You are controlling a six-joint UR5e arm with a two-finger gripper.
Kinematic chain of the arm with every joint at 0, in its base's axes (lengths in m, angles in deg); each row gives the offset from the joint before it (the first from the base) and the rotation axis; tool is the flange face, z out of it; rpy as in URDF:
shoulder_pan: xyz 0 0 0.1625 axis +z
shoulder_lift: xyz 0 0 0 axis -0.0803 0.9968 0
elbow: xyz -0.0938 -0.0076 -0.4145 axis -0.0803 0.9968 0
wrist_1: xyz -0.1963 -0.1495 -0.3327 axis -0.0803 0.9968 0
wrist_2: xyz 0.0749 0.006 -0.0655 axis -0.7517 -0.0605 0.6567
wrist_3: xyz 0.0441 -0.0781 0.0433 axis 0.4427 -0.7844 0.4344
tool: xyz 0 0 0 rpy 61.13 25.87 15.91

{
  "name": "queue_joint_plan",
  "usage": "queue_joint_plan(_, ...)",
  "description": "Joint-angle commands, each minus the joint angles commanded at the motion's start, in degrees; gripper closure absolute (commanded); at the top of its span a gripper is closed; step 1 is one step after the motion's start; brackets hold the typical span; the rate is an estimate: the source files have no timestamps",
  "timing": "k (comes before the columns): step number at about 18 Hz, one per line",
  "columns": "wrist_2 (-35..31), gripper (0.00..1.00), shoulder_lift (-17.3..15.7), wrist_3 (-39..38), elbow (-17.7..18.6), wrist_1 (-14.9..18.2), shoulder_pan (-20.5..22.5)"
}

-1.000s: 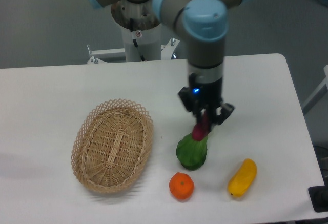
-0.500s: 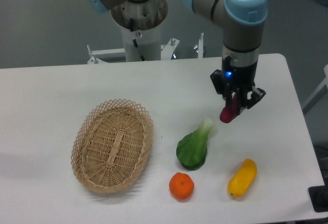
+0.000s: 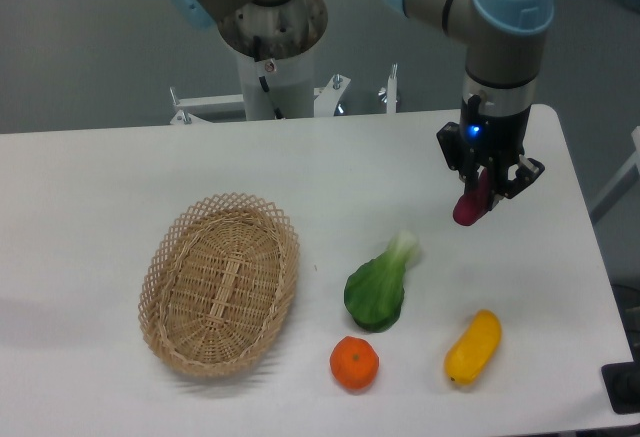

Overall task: Pick up the sweet potato from the basket
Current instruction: 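Lift the sweet potato out of the basket and raise it above the bok choy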

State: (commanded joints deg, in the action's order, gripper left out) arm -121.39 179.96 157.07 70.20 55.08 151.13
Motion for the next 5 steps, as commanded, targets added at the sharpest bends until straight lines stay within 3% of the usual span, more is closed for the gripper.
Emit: queue_joint_plan(5,0.1,0.82,0.0,0.3,0.0,0.0,0.3)
